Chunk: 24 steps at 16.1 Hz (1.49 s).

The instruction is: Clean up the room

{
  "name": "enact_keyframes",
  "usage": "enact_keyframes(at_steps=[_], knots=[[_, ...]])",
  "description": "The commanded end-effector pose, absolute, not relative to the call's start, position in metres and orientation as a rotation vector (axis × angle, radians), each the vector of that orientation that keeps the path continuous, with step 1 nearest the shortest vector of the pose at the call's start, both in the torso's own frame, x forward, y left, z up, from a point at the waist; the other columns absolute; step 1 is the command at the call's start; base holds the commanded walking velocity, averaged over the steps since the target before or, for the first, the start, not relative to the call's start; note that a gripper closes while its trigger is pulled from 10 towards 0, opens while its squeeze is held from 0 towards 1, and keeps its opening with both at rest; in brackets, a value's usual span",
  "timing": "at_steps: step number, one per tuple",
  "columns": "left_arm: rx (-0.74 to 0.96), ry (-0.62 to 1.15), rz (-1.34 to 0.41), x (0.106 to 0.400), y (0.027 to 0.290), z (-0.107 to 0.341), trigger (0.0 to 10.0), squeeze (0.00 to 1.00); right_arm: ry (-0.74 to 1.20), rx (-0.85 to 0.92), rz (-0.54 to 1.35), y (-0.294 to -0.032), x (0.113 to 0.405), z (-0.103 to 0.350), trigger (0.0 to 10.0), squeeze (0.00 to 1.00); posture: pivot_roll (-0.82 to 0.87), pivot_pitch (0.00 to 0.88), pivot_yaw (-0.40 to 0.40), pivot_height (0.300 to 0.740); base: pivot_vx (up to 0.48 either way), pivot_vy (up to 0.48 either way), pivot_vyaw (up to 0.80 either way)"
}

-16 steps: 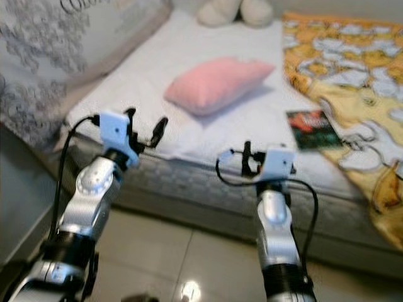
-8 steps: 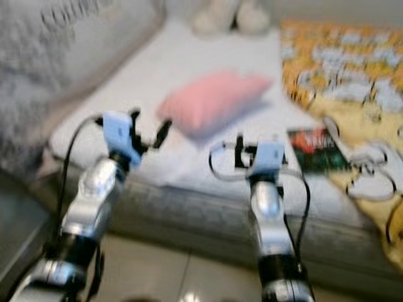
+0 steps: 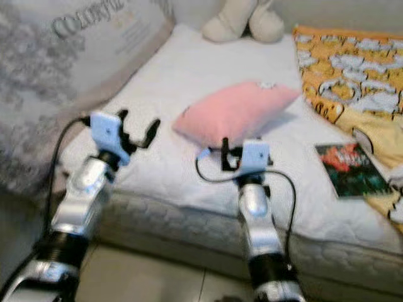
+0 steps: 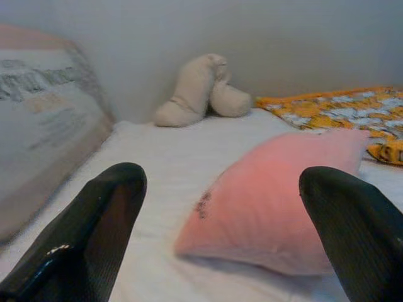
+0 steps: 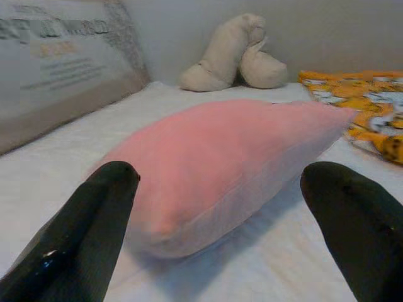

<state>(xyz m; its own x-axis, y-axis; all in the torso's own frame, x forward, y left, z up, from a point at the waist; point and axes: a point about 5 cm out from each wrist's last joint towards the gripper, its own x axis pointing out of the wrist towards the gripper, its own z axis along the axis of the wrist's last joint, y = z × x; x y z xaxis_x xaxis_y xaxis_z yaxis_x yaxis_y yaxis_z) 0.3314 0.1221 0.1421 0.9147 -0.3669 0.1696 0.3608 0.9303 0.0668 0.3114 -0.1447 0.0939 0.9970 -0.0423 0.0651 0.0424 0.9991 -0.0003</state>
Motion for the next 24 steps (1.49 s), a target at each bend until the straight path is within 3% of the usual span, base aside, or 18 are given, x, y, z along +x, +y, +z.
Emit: enact_keyframes(at_steps=[1, 7, 8, 11, 18, 24], knots=[[0.050, -0.167, -0.375, 0.333, 0.125, 0.143, 10.0, 0.00, -0.090, 0.005, -0.054, -0.145, 0.313, 0.099, 10.0, 0.00, -0.01, 0.000, 0.052, 0.727, 0.435, 0.000, 0.00], [0.045, -0.101, -0.382, 0.332, 0.118, 0.132, 10.0, 0.00, -0.066, -0.027, -0.063, -0.147, 0.310, 0.095, 10.0, 0.00, -0.03, 0.000, 0.058, 0.727, 0.000, 0.000, -0.38], [-0.047, -0.056, -0.353, 0.332, 0.118, 0.127, 10.0, 0.00, -0.088, -0.110, -0.054, -0.147, 0.312, 0.102, 10.0, 0.00, -0.03, 0.000, 0.057, 0.727, 0.000, 0.000, 0.00], [-0.168, 0.036, -0.291, 0.326, 0.113, 0.106, 10.0, 0.00, -0.120, -0.104, -0.049, -0.157, 0.317, 0.121, 10.0, 0.00, -0.05, 0.000, 0.036, 0.727, 0.000, 0.000, 0.00], [-0.172, 0.031, -0.298, 0.321, 0.101, 0.101, 10.0, 0.00, -0.076, -0.089, -0.009, -0.158, 0.313, 0.121, 10.0, 0.00, -0.07, 0.000, -0.011, 0.727, 0.000, 0.000, 0.00], [-0.141, -0.015, -0.340, 0.325, 0.093, 0.109, 10.0, 0.00, -0.051, -0.089, -0.012, -0.157, 0.316, 0.120, 10.0, 0.00, -0.07, 0.000, -0.006, 0.727, 0.386, -0.281, -0.25]])
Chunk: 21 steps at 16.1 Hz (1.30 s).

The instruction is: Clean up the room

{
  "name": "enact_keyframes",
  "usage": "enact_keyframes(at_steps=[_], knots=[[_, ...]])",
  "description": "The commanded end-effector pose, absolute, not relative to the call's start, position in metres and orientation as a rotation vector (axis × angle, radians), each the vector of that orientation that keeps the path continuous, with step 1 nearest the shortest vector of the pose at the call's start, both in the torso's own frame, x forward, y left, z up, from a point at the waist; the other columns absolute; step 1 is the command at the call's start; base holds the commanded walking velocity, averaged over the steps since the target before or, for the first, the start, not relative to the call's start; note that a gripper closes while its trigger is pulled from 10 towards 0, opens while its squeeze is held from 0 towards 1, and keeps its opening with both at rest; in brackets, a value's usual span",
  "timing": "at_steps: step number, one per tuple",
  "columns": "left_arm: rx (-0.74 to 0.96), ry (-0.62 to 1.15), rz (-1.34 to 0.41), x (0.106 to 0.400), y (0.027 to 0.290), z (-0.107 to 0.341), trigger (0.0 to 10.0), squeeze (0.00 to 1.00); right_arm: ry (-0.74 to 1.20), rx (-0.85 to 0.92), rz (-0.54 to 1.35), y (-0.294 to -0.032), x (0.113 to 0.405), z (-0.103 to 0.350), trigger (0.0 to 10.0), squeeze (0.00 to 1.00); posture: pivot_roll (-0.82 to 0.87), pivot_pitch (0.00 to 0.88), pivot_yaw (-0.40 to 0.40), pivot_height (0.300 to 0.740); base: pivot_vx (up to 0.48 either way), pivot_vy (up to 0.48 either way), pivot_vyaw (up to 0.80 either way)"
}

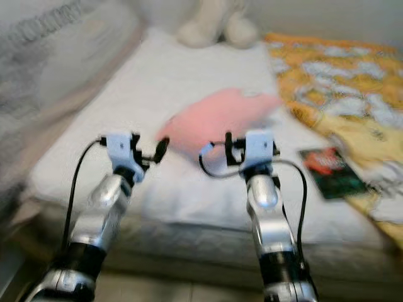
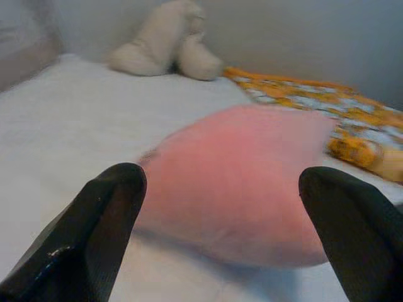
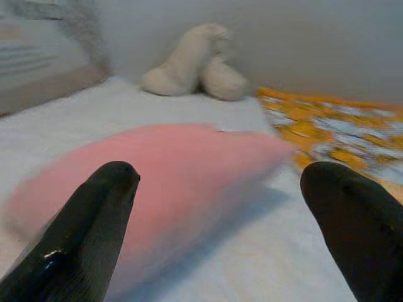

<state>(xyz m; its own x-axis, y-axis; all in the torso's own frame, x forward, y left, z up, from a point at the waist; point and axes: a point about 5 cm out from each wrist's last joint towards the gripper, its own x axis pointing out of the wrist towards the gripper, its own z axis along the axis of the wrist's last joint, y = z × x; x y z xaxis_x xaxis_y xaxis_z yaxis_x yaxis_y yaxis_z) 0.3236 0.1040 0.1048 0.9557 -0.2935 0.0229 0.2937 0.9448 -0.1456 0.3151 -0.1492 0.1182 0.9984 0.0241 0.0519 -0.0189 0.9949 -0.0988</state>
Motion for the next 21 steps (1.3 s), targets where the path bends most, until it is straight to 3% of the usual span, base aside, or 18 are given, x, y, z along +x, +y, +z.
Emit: enact_keyframes(at_steps=[1, 12, 15, 21], knots=[[-0.138, -0.015, -0.342, 0.326, 0.092, 0.109, 10.0, 0.00, -0.051, -0.085, -0.016, -0.158, 0.316, 0.120, 10.0, 0.00, -0.07, 0.000, -0.005, 0.727, 0.401, -0.262, -0.75], [-0.030, -0.076, -0.363, 0.335, 0.102, 0.124, 10.0, 0.00, -0.044, -0.073, 0.002, -0.146, 0.311, 0.108, 10.0, 0.00, -0.04, 0.000, 0.011, 0.727, 0.000, 0.000, -0.06], [-0.009, -0.064, -0.338, 0.335, 0.105, 0.123, 10.0, 0.00, -0.035, -0.067, 0.003, -0.144, 0.311, 0.105, 10.0, 0.00, -0.04, 0.000, 0.017, 0.727, 0.000, 0.447, 0.00], [0.034, -0.064, -0.303, 0.337, 0.105, 0.123, 10.0, 0.00, -0.031, -0.055, 0.006, -0.143, 0.312, 0.103, 10.0, 0.00, -0.03, 0.000, 0.018, 0.727, 0.000, 0.000, 0.00]])
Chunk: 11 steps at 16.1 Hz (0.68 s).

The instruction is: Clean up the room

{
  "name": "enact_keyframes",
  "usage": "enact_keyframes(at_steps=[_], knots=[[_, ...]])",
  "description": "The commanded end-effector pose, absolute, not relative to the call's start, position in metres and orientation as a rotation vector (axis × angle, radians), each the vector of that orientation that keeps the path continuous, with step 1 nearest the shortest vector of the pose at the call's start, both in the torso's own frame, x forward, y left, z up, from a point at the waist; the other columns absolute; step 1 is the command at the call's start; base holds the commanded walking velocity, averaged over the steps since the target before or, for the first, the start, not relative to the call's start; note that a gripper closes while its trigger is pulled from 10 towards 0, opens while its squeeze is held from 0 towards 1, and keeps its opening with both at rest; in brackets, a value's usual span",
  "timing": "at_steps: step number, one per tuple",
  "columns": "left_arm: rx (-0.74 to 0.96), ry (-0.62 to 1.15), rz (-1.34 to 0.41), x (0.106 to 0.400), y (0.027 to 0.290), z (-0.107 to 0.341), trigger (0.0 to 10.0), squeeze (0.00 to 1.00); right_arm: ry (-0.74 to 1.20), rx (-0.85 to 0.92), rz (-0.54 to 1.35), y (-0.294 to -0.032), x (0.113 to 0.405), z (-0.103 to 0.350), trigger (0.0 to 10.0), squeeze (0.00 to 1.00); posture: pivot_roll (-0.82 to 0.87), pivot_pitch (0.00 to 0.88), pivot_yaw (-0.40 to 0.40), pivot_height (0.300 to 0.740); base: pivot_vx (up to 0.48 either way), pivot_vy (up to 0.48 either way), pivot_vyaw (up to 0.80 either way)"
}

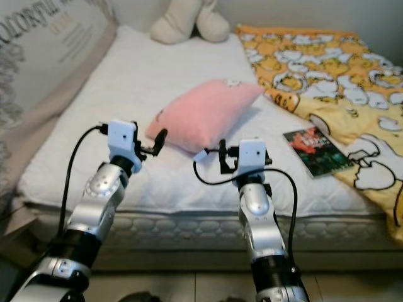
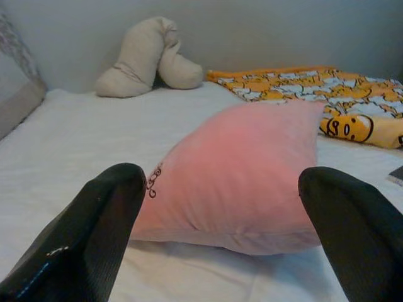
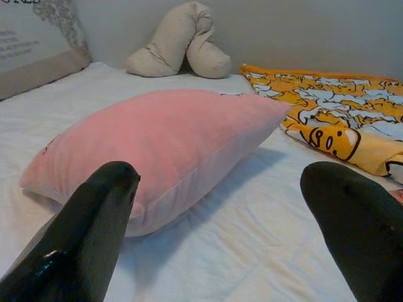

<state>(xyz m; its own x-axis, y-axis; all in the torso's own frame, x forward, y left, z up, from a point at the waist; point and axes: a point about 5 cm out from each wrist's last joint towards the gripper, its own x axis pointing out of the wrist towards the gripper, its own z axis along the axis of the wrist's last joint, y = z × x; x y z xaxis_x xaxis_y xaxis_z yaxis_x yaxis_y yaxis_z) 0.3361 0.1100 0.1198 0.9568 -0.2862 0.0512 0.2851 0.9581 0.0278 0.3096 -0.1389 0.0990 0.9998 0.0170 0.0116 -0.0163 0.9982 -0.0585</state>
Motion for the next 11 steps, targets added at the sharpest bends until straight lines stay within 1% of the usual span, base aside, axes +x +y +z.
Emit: enact_keyframes(at_steps=[1, 2, 4, 7, 11], knots=[[0.014, -0.075, -0.307, 0.337, 0.105, 0.125, 10.0, 0.00, -0.033, -0.051, 0.004, -0.144, 0.312, 0.103, 10.0, 0.00, -0.03, 0.000, 0.017, 0.727, 0.000, 0.000, 0.00], [0.013, -0.132, -0.303, 0.337, 0.106, 0.135, 10.0, 0.00, -0.054, -0.046, -0.018, -0.148, 0.314, 0.107, 10.0, 0.00, -0.03, 0.000, 0.017, 0.727, 0.465, 0.000, 0.00], [0.008, -0.146, -0.305, 0.339, 0.103, 0.140, 10.0, 0.00, -0.061, -0.044, -0.026, -0.150, 0.315, 0.109, 10.0, 0.00, -0.03, 0.000, 0.019, 0.727, 0.465, 0.000, 0.00], [0.024, -0.157, -0.318, 0.339, 0.101, 0.142, 10.0, 0.00, -0.066, -0.043, -0.028, -0.150, 0.316, 0.110, 10.0, 0.00, -0.03, 0.000, 0.023, 0.727, 0.476, 0.000, 0.00], [-0.007, -0.141, -0.300, 0.339, 0.102, 0.140, 10.0, 0.00, -0.063, -0.041, -0.025, -0.149, 0.316, 0.108, 10.0, 0.00, -0.03, 0.000, 0.024, 0.727, 0.475, 0.000, 0.00]])
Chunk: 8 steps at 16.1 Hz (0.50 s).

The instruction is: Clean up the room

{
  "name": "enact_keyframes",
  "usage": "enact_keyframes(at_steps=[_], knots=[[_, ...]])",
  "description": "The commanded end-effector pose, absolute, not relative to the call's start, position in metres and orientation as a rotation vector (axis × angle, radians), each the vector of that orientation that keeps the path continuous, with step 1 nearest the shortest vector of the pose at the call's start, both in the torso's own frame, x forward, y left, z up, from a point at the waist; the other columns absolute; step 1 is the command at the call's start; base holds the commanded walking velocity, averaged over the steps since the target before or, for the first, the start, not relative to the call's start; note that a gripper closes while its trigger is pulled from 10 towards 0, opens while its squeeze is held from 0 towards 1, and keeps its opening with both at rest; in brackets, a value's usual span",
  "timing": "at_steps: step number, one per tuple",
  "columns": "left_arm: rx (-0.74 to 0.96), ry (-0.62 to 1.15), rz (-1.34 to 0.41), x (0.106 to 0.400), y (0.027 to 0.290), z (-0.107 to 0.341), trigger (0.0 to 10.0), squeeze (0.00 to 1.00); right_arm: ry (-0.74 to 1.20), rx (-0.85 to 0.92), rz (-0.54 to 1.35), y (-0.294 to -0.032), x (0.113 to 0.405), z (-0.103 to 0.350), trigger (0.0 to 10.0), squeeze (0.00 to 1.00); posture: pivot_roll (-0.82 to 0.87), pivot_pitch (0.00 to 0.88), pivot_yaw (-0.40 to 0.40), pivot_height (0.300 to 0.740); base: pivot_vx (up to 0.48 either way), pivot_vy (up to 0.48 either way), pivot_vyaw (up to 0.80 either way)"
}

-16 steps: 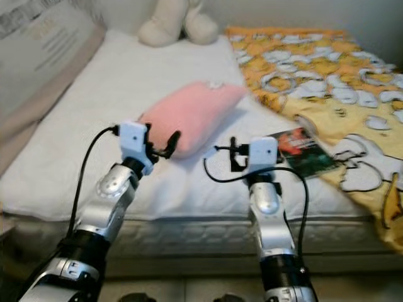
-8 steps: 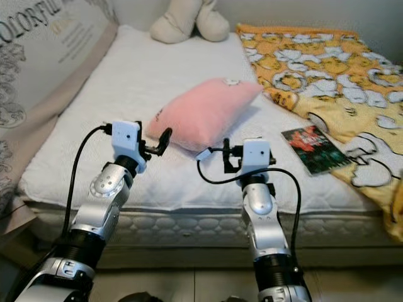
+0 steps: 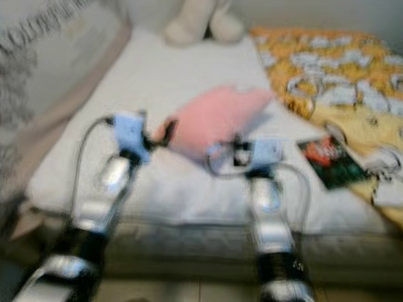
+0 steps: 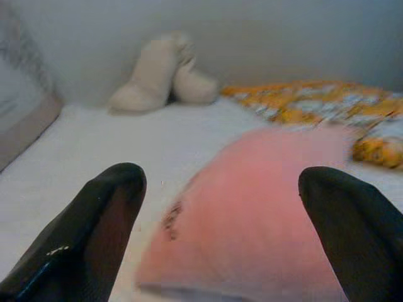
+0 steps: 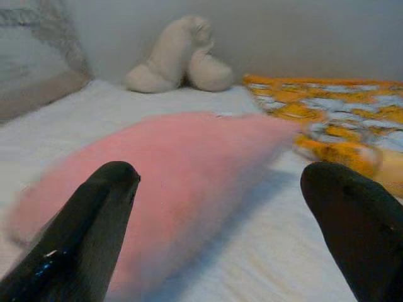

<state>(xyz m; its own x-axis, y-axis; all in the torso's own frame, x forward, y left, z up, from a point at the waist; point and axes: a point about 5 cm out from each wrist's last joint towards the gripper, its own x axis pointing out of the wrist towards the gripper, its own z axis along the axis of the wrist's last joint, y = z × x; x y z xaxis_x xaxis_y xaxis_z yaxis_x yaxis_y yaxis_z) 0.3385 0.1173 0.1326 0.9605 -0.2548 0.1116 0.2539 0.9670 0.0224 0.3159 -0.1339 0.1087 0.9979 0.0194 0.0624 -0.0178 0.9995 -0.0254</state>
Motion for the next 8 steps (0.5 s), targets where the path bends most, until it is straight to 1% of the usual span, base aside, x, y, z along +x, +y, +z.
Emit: enact_keyframes(at_steps=[1, 4, 5, 8], knots=[[-0.014, -0.139, -0.294, 0.339, 0.103, 0.141, 10.0, 0.00, -0.062, -0.041, -0.024, -0.150, 0.316, 0.108, 10.0, 0.00, -0.03, 0.000, 0.023, 0.727, 0.461, 0.000, 0.00], [-0.019, -0.137, -0.285, 0.341, 0.102, 0.143, 10.0, 0.00, -0.057, -0.038, -0.026, -0.152, 0.317, 0.109, 10.0, 0.00, -0.03, 0.000, 0.025, 0.727, 0.458, 0.000, 0.00], [-0.023, -0.135, -0.279, 0.341, 0.102, 0.144, 10.0, 0.00, -0.052, -0.032, -0.028, -0.152, 0.317, 0.108, 10.0, 0.00, -0.03, 0.000, 0.025, 0.727, 0.000, 0.000, 0.00], [0.028, -0.120, -0.204, 0.365, 0.121, 0.164, 10.0, 0.00, 0.035, 0.120, -0.044, -0.157, 0.321, 0.101, 10.0, 0.00, -0.03, 0.000, 0.030, 0.727, 0.000, 0.000, 0.00]])
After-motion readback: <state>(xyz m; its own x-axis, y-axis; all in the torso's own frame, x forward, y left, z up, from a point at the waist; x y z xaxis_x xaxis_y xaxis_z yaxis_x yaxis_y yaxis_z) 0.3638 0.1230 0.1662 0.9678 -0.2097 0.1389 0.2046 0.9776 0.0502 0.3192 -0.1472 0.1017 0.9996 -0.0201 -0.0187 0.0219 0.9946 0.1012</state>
